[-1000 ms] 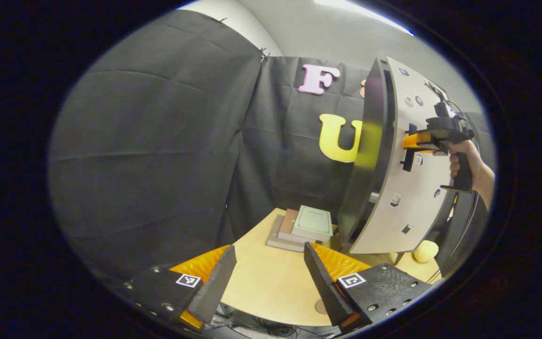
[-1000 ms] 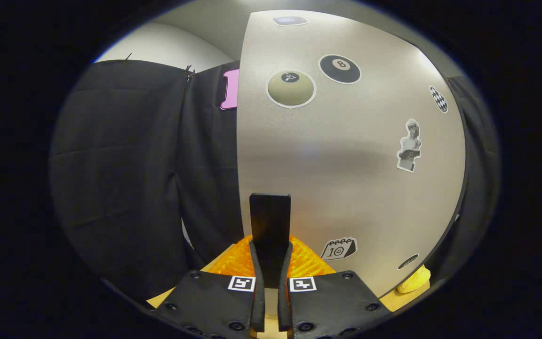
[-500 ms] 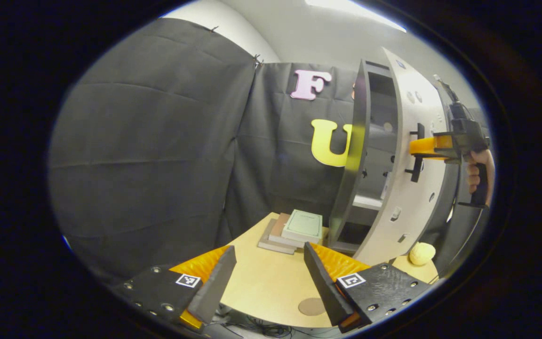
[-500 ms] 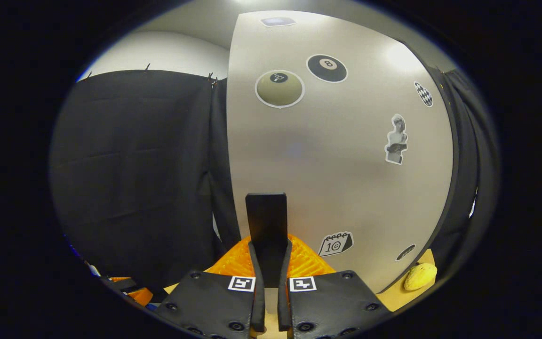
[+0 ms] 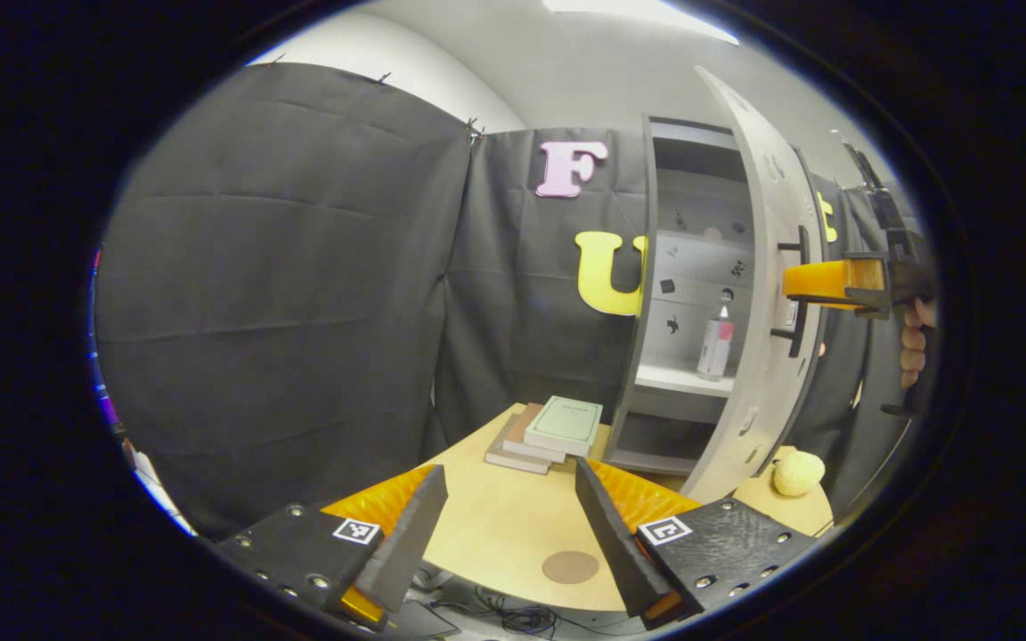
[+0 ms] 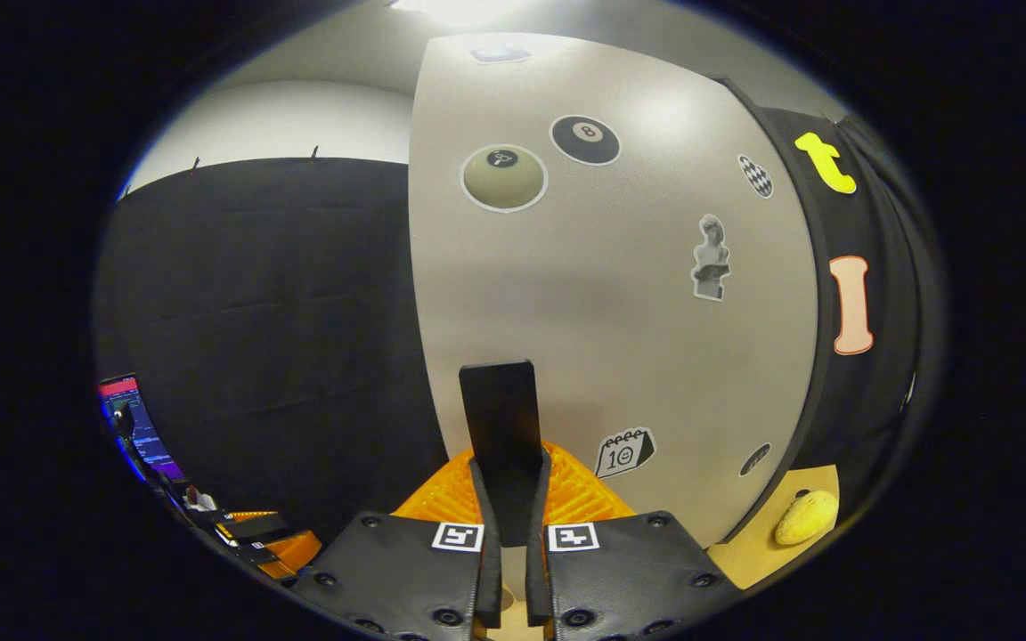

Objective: Open the cabinet door with the right hand, grasp the bottle in the cabinet with the left hand and place it on the coaster, then close the cabinet door with the right hand.

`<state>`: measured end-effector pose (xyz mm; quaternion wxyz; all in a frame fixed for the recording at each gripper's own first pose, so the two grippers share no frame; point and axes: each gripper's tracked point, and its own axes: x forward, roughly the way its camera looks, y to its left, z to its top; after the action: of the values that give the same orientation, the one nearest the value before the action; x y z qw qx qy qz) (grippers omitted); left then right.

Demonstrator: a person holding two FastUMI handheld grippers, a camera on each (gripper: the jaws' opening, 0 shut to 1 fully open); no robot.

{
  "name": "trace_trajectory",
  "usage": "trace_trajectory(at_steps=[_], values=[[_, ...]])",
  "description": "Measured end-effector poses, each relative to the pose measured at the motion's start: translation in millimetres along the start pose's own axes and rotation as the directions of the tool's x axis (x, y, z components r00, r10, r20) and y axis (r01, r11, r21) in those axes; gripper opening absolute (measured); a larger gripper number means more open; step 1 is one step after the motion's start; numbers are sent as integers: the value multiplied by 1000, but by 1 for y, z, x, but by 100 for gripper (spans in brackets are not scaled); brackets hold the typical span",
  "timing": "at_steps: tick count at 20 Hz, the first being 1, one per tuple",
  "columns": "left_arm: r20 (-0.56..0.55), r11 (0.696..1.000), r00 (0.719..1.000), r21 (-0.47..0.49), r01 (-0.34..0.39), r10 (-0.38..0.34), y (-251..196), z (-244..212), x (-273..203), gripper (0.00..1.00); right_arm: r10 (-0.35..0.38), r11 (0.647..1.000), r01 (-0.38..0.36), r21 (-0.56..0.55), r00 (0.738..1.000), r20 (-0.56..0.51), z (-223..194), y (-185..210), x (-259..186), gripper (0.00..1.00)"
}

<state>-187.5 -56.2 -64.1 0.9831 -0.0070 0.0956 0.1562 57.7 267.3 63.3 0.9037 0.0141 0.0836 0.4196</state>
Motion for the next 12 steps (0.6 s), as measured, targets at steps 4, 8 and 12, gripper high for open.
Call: trace_trajectory(at_steps=[4, 8, 12], values=[[12, 1000, 1000, -12, -17, 17, -29, 2, -27, 87, 46, 999, -47, 10, 999, 5, 5, -16, -4, 12], [8, 1000, 1000, 9, -2, 2, -61, -8, -38, 87, 40, 999, -40, 22, 999, 26, 10, -32, -5, 12], [-9, 998, 998, 12, 59, -59, -99, -10, -32, 87, -2, 1000, 1, 28, 999, 37, 10, -43, -19, 10]])
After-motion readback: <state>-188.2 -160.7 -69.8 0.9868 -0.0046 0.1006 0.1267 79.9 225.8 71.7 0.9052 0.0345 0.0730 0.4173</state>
